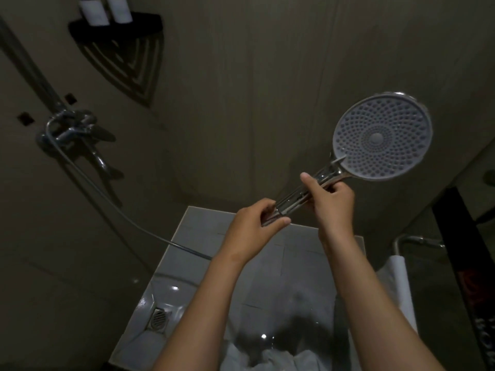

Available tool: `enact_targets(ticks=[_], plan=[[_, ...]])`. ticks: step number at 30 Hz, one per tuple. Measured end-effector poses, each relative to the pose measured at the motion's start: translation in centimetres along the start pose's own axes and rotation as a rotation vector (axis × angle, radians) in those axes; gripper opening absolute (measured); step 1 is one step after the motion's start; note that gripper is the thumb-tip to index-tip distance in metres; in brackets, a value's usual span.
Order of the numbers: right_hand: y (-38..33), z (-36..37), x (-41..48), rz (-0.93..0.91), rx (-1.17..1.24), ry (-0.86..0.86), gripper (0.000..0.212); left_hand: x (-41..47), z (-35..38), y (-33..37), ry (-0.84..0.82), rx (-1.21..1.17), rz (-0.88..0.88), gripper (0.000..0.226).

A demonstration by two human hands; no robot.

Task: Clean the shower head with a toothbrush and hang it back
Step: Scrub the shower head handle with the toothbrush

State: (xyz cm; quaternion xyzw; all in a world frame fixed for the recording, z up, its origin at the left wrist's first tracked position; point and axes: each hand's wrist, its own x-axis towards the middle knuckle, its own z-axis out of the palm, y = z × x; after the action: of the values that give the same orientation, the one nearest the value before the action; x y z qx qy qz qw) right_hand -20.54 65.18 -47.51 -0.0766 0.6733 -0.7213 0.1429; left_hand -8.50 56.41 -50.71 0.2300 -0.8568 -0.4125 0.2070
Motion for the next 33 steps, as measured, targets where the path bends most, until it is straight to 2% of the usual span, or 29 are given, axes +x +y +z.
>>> enact_targets(ticks=[5,8,14,21,26,33], plan=[[0.0,0.0,-0.3,-0.012,-0.039,-0.111,0.014,-0.1,0.8,0.4,0.028,-0.032,-0.006,0.018],[0.1,0.0,-0.1,-0.021,-0.047,-0.192,0.011,-0.3,1.1,0.2,0.039,-0.183,-0.051,0.012],[0.6,1.5,0.3,-0.001,0.007,-0.376,0.006,0.0,0.1,-0.6,0.119,-0.343,-0.091,0.017],[3.2,4.9,0.5,0.042,-0.027,-0.551,0.003,0.0,-1.5,-3.7,0.154,-0.402,-0.138,0.018],[4.5,8.8,1.0,0.031,-0.049,-0.589,0.013,0.9,-3.6,-6.7,0.178,-0.416,-0.192,0.016],[4.8,18.5,3.7,-0.051,-0.047,-0.524,0.01,6.6,-10.0,-11.7,0.203,-0.414,-0.176,0.014]])
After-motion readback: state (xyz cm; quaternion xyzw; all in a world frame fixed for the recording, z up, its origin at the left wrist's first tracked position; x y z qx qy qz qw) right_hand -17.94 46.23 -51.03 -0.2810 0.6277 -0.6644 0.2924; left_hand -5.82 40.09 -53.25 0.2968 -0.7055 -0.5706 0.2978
